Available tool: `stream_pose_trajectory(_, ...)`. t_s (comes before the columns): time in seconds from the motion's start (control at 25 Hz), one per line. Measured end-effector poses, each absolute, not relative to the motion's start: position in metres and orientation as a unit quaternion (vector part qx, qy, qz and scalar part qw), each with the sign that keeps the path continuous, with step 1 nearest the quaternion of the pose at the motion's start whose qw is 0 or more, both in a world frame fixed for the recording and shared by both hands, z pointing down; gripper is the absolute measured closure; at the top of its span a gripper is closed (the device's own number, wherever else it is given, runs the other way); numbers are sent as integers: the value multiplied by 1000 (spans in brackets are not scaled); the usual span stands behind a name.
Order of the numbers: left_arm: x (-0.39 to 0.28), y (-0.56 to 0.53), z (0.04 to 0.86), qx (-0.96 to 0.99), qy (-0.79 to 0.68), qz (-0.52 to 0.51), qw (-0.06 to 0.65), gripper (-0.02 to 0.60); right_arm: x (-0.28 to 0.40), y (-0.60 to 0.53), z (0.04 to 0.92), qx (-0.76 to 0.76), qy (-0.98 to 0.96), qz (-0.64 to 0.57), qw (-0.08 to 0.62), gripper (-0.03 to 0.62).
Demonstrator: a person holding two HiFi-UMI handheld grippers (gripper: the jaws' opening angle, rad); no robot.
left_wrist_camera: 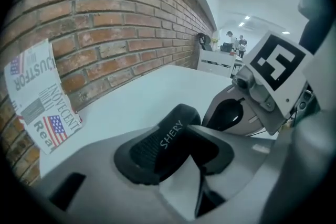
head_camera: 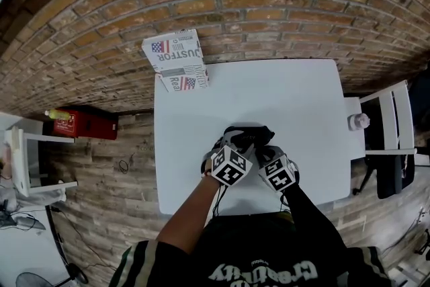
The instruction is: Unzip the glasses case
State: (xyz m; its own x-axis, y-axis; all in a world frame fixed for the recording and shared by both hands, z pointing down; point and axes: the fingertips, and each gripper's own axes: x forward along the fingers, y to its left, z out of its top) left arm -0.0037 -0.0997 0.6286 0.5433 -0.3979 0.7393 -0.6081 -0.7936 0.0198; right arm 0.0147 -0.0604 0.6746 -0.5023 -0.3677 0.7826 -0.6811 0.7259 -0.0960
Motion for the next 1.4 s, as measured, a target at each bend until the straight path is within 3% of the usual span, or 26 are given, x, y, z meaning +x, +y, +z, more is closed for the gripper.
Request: stream_pose_trajectory(1.4, -6, -96, 631, 869, -281, 381, 144, 440, 44, -65, 677, 358, -817, 191, 410, 580)
